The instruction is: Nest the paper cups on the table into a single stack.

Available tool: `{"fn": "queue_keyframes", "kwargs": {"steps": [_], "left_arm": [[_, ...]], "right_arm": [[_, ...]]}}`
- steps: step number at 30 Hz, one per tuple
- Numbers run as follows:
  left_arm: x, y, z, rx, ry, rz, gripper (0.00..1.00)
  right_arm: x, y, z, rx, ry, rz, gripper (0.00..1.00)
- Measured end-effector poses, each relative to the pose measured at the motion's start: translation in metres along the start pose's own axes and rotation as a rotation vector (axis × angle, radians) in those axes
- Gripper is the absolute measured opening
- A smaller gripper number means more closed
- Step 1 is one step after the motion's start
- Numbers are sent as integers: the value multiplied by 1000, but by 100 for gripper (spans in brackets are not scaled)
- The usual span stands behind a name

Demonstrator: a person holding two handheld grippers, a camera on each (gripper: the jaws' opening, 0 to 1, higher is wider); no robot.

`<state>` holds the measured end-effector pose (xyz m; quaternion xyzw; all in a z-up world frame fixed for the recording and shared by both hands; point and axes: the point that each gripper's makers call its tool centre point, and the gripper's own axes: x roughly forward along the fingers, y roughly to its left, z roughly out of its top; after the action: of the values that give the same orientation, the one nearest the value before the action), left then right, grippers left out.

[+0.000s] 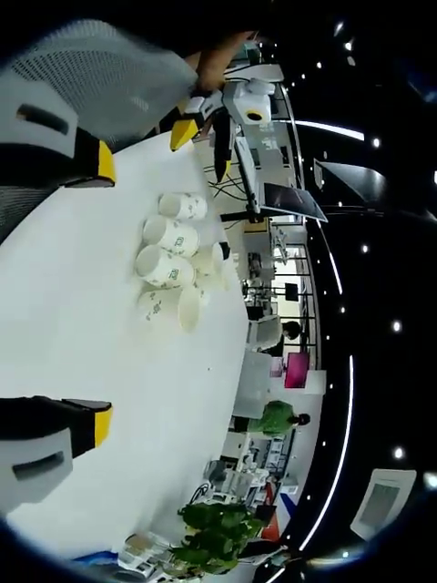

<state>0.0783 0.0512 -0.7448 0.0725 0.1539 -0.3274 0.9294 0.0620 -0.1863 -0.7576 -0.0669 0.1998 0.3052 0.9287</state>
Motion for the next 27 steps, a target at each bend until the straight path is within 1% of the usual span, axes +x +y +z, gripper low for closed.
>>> {"fn": "queue_keyframes", "kwargs": {"steps": [27], "left_arm": [[0, 2, 1, -4, -5, 6, 99]], "right_arm": [[0, 3, 2, -7, -1, 3, 99]]}}
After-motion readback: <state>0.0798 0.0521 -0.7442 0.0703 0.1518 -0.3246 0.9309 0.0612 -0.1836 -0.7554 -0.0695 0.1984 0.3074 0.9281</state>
